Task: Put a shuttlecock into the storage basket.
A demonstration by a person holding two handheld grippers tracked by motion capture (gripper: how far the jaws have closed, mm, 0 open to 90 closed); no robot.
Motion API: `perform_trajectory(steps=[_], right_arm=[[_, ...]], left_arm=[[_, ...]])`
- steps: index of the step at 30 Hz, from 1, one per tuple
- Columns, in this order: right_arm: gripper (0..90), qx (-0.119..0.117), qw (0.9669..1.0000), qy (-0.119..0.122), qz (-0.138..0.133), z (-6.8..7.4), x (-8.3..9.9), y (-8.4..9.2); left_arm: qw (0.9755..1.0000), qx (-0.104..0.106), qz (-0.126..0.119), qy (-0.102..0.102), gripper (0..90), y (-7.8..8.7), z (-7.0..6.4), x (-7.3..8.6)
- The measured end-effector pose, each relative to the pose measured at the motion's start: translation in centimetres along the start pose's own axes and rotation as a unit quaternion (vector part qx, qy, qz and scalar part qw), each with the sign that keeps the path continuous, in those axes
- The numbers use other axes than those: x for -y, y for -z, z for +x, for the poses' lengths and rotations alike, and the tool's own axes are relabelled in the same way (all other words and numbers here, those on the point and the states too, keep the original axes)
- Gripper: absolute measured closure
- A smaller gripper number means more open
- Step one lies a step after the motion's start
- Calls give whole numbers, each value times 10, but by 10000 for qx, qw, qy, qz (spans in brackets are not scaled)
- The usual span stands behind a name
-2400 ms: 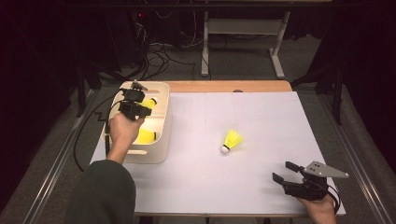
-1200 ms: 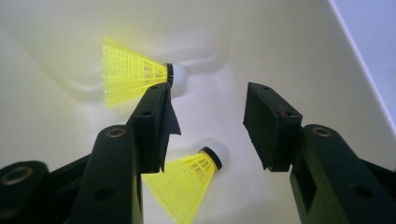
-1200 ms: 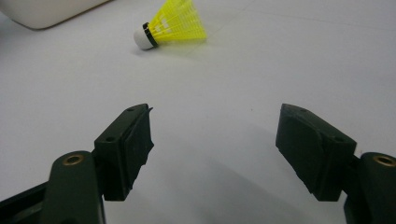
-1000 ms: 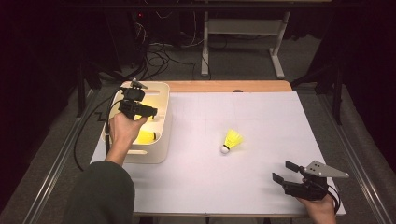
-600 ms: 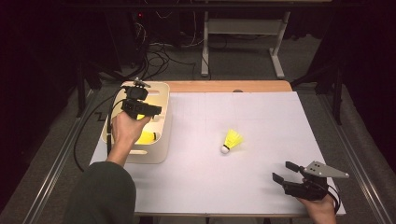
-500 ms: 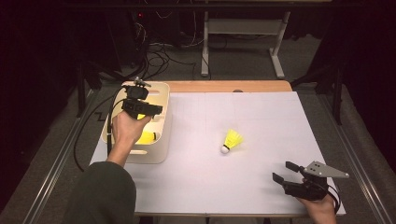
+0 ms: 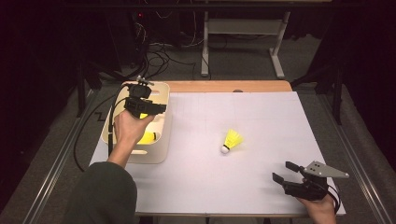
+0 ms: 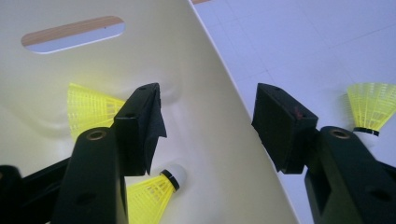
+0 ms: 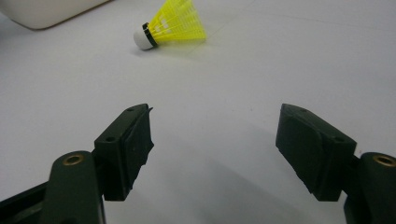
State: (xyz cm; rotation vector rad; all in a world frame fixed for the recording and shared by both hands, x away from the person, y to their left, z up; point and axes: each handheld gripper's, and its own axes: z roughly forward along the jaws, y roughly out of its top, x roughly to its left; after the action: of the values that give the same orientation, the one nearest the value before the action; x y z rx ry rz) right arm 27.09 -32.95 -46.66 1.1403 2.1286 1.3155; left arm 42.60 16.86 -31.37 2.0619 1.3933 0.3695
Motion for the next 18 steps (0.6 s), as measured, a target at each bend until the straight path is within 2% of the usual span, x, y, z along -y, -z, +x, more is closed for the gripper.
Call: perform_trajectory(steps=[18], right_arm=[[273,2,10000,-7,6,0,0,0]], left_arm=[[9996,238,-86,-158,427,1,-16,-4]])
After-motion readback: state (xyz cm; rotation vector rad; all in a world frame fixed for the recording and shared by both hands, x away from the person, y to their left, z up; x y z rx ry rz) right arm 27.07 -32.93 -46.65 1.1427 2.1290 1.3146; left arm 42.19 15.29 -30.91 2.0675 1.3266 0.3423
